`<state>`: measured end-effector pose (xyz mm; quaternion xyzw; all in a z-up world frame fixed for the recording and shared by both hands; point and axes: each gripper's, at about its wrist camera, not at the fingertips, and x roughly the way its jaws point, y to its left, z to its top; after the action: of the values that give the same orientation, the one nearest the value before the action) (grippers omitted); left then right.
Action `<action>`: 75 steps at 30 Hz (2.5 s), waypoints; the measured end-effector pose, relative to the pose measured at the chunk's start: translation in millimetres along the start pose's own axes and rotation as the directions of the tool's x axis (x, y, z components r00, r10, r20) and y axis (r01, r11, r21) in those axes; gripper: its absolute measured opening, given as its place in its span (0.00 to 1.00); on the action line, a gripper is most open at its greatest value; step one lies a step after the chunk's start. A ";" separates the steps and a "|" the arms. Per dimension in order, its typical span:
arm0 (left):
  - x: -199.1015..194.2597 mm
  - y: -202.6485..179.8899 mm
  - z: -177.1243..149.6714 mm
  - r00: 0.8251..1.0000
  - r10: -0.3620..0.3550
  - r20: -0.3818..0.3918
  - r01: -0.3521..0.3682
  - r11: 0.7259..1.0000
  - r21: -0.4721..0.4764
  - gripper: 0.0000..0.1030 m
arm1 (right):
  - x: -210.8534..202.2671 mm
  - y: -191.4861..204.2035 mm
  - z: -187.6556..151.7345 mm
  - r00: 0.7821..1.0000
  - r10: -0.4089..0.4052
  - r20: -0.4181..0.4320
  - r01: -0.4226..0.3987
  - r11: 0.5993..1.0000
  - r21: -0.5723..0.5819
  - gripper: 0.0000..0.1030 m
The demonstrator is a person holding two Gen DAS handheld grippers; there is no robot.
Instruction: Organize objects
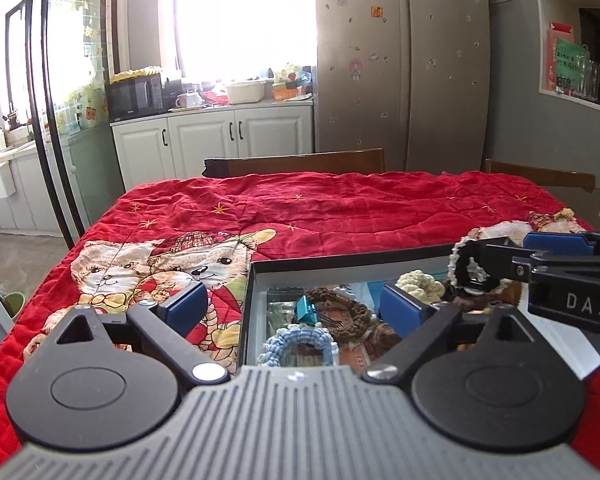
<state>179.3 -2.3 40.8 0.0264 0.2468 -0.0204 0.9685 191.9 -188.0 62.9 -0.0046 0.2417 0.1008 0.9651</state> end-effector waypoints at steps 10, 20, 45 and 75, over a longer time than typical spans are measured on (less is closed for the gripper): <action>-39.4 -6.5 -10.0 0.999 -0.033 0.007 0.033 0.999 0.006 1.00 | -47.4 -3.1 -4.2 1.000 -0.011 0.021 0.011 1.000 -0.016 0.49; -78.1 3.7 -20.0 0.998 -0.056 0.014 0.057 0.997 -0.050 1.00 | -95.7 -4.3 -18.1 0.998 -0.032 0.045 0.033 0.999 -0.038 0.60; -132.4 -14.4 -64.3 0.996 -0.089 -0.026 0.089 0.996 0.006 1.00 | -158.1 -11.0 -74.8 0.998 -0.062 -0.006 0.061 0.996 -0.069 0.77; -137.8 -22.7 -96.6 0.996 -0.062 -0.070 0.060 0.998 -0.029 1.00 | -166.1 -24.1 -115.3 0.993 -0.083 -0.080 0.085 0.996 0.031 0.84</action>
<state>11.1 -15.4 21.2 0.0065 0.2817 -0.0456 0.9584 -0.3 -250.2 37.8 -0.0020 0.2808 0.0556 0.9582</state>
